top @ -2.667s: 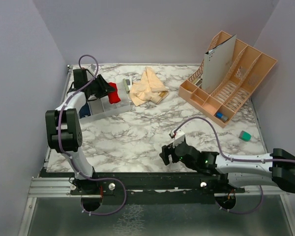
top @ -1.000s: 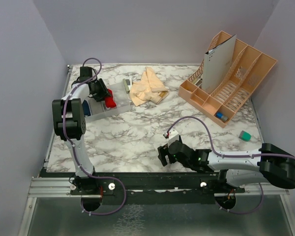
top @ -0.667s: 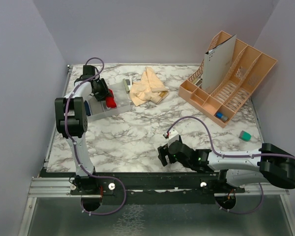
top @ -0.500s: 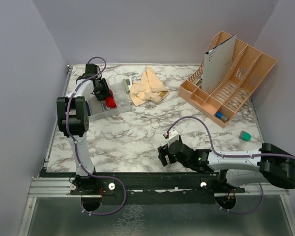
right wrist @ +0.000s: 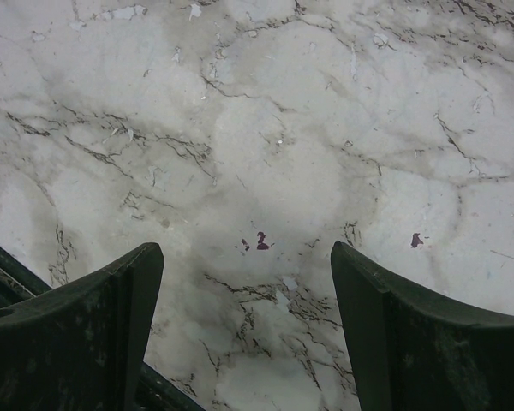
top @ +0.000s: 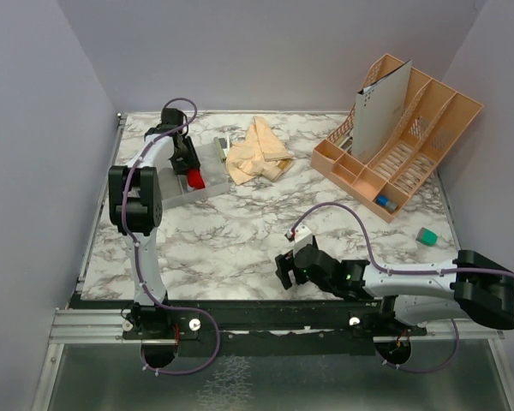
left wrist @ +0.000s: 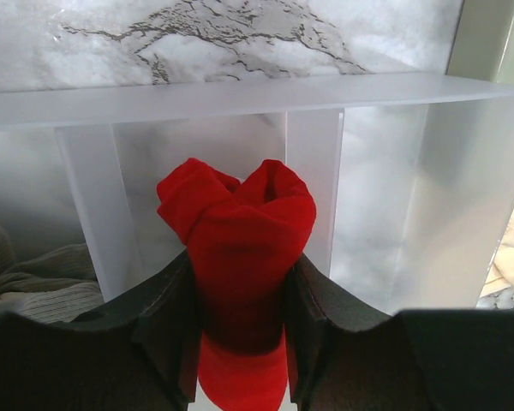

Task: Roll the underwear
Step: Place the underwear in the storage box.

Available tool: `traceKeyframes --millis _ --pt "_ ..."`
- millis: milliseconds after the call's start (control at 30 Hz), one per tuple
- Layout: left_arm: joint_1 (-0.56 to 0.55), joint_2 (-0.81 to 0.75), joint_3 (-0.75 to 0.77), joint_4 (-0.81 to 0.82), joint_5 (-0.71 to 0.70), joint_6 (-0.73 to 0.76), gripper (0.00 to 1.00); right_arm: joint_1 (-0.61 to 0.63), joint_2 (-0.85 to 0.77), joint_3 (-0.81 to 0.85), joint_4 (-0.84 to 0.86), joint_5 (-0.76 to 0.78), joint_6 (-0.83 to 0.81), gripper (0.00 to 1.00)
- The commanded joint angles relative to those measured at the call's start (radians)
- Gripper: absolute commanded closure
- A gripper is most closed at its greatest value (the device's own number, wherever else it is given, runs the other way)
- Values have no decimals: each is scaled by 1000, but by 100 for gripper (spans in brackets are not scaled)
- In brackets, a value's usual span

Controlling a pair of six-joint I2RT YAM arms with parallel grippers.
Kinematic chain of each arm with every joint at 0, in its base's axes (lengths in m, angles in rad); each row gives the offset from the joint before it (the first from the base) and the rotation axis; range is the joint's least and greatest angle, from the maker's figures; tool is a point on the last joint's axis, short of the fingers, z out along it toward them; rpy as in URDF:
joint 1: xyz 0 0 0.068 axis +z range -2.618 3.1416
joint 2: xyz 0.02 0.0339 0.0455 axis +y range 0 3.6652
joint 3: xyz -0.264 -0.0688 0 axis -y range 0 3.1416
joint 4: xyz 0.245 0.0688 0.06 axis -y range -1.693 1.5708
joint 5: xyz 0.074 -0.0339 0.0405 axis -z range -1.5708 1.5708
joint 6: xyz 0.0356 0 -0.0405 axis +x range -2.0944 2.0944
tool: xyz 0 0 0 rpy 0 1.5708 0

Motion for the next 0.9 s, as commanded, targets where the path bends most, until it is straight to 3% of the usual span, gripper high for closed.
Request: traceKeyframes --millis 0,133,200,367,867 --pt "-22 45 27 -42 -42 0 58 -3 -31 -21 -25 -2 2 18" --pt "-22 41 34 -62 -68 3 49 -3 -51 -31 -38 6 5 17" --pt "-22 27 42 -69 -69 2 35 -3 -62 -37 -40 7 7 17" --pt "-23 -14 62 -81 -67 -2 14 -3 -73 -44 -41 12 8 17" --pt "-27 -101 101 -129 -77 -19 12 -3 -65 -39 -36 1 14 17"
